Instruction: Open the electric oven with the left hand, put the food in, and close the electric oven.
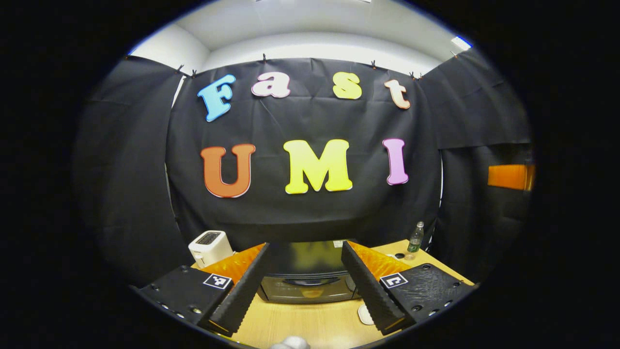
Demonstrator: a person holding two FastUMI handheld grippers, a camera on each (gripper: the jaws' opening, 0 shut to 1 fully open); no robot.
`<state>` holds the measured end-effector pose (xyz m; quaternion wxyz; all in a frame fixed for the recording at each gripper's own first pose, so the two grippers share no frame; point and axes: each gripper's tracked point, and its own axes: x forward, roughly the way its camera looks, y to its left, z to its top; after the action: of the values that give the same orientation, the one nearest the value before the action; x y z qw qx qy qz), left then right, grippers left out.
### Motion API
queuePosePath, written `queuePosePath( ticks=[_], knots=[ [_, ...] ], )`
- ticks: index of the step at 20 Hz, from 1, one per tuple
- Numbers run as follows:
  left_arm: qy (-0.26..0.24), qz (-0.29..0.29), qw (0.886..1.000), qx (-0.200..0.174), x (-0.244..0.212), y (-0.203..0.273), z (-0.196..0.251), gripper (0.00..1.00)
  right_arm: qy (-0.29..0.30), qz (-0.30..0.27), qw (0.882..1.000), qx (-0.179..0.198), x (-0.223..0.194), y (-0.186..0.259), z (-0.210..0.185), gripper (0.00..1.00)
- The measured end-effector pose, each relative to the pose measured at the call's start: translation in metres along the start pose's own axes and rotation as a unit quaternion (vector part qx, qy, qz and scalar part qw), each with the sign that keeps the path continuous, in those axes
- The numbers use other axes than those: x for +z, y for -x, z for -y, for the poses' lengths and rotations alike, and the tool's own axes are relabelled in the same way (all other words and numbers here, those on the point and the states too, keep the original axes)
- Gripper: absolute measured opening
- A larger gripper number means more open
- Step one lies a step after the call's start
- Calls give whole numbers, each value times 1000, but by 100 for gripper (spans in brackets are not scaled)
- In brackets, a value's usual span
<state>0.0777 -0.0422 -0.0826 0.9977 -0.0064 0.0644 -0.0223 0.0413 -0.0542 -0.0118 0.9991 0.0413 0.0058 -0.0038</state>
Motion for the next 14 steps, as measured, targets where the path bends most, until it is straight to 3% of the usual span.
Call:
queuePosePath(
  ticks=[1, 2, 6, 14],
  knots=[
    [4, 9, 1000, 1, 11, 8, -3, 96, 3, 3, 1000, 1, 2, 3, -2, 100],
    [9, 15, 1000, 6, 24, 17, -7, 95, 9, 8, 1000, 1, 5, 5, -4, 96],
    [22, 38, 999, 8, 55, 44, -13, 96, 14, 8, 1000, 0, 6, 14, -9, 100],
    [26, 49, 998, 5, 74, 65, -18, 95, 18, 2, 1000, -6, 0, 21, -11, 96]
  ],
)
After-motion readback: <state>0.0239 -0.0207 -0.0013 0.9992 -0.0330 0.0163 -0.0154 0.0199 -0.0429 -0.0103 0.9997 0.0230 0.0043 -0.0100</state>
